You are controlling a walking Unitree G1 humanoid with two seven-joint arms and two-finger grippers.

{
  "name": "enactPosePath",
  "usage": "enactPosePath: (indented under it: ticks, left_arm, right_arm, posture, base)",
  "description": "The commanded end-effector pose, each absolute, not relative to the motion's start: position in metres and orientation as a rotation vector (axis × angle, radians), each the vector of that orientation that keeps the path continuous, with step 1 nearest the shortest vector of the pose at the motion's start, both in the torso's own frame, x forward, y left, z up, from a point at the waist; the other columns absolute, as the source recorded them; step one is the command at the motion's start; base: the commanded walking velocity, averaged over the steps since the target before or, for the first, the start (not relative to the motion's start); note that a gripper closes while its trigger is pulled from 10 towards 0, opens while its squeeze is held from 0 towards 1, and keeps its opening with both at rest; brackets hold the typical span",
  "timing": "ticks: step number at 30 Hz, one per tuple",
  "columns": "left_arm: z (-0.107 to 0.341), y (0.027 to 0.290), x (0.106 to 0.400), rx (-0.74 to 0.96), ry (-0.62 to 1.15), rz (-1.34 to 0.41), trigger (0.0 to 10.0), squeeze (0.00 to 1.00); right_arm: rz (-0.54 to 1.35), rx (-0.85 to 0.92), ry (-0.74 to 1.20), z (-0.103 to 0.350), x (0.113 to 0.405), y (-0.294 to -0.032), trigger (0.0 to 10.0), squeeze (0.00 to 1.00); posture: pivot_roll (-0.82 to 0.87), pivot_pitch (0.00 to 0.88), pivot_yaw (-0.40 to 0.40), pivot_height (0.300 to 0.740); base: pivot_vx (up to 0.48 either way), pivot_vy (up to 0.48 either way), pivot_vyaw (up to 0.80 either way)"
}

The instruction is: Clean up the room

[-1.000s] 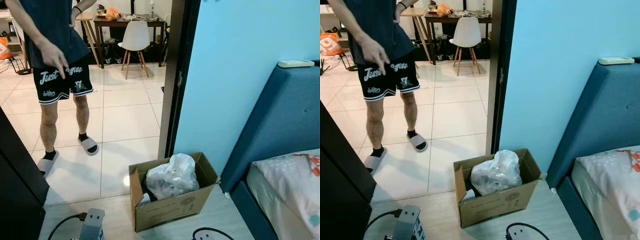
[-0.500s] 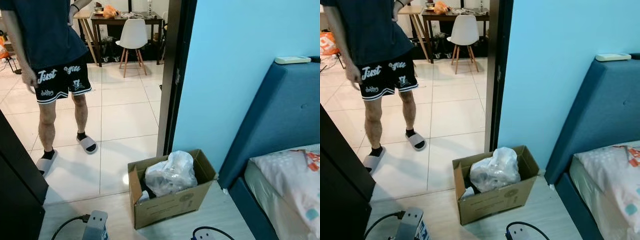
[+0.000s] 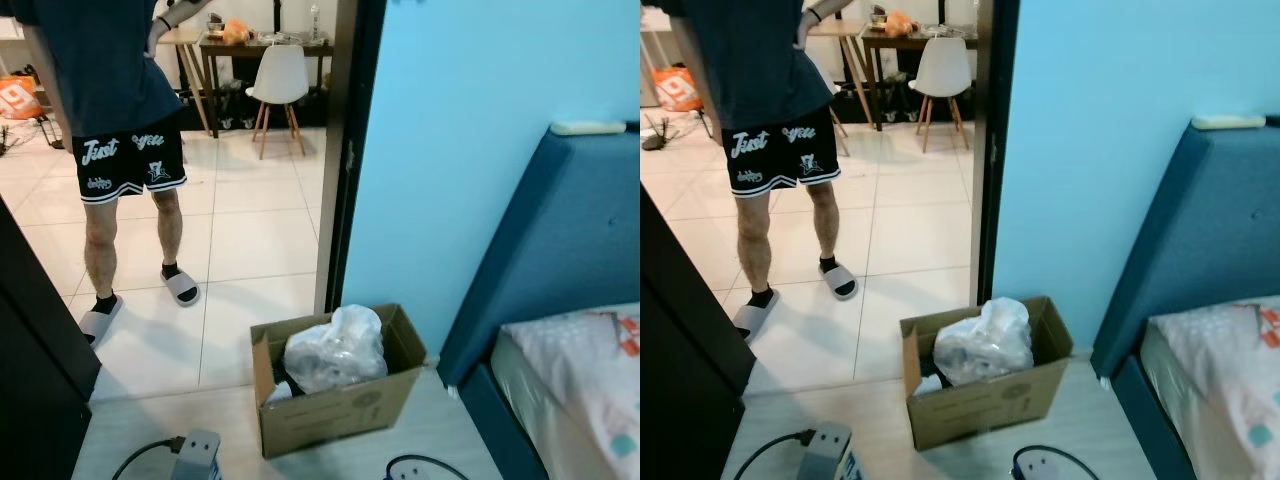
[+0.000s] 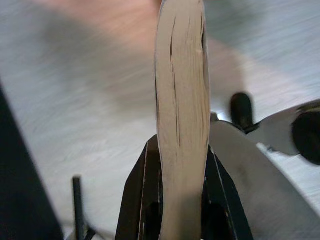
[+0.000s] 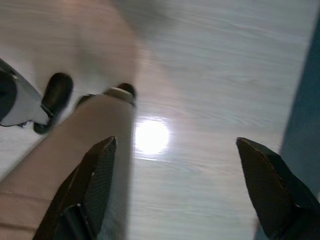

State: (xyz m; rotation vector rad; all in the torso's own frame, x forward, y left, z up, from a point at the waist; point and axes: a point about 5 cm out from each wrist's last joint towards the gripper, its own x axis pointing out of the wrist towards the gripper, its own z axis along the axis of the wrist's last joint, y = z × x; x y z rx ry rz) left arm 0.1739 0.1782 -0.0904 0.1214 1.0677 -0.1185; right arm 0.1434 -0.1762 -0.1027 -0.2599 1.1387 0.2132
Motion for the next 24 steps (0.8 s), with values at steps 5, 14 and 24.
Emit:
enactPosePath:
  ticks: [5,14,24]
  left_arm:
    - [-0.0901,0.1797,0.1742,0.124,1.066,-0.121,10.0,0.00]
    - [-0.0907,0.1781,0.1731,0.117,1.069,-0.126,10.0,0.00]
    - [-0.0908,0.1769,0.1731,0.117,1.070,-0.135,10.0,0.00]
  right_arm:
    - [0.219,-0.249,1.170,-0.1056,0.1358,-0.1747,10.0,0.00]
    - [0.225,-0.256,1.179,-0.1059,0.1348,-0.1755,10.0,0.00]
    - [0.234,-0.265,1.187,-0.1057,0.1348,-0.1773,10.0,0.00]
  posture:
    - [0.03,0.000,-0.039,0.740]
    - [0.03,0.000,-0.041,0.740]
    - [0.02,0.000,-0.040,0.740]
  base:
    - [0.000,-0.439,0.00]
    - [0.000,-0.439,0.00]
    - [0.000,-0.441,0.00]
